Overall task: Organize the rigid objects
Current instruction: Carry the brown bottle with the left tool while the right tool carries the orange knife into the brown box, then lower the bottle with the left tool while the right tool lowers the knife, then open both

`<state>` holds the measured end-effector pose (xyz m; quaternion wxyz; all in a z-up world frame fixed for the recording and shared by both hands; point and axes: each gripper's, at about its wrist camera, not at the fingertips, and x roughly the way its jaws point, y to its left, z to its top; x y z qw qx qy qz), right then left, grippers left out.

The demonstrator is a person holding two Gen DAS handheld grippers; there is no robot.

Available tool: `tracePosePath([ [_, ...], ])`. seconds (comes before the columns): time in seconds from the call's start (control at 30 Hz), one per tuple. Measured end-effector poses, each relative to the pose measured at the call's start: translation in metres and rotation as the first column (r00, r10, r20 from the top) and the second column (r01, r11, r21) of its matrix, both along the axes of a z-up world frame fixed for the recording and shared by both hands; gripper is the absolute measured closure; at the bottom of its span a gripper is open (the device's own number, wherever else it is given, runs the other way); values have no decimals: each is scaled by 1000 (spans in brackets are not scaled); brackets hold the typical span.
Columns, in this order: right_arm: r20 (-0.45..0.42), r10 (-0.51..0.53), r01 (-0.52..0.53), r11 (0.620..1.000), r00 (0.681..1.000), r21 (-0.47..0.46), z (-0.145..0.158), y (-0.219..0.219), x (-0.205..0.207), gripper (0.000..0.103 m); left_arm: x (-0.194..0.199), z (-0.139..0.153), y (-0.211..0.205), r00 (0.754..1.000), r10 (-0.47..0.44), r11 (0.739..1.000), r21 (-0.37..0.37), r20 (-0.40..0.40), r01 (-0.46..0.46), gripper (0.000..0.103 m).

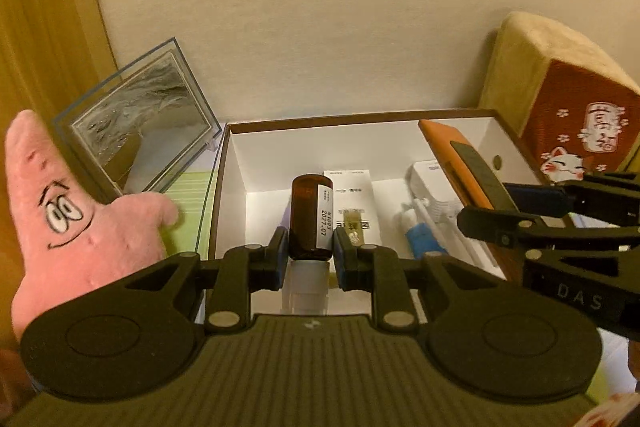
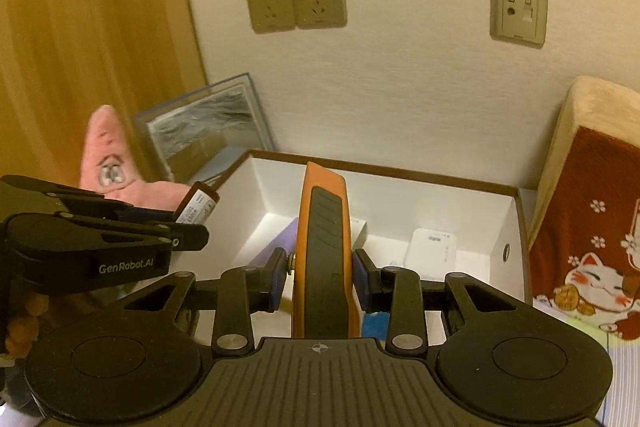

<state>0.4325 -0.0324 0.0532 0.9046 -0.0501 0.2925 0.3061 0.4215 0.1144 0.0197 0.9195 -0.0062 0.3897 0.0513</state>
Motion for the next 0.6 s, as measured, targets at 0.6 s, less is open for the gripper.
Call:
tracePosePath([
  [0.6, -197, -81, 59, 991, 977, -117, -73, 23, 56, 71, 48, -80, 10, 978, -6, 1000, 15, -207, 9, 84],
])
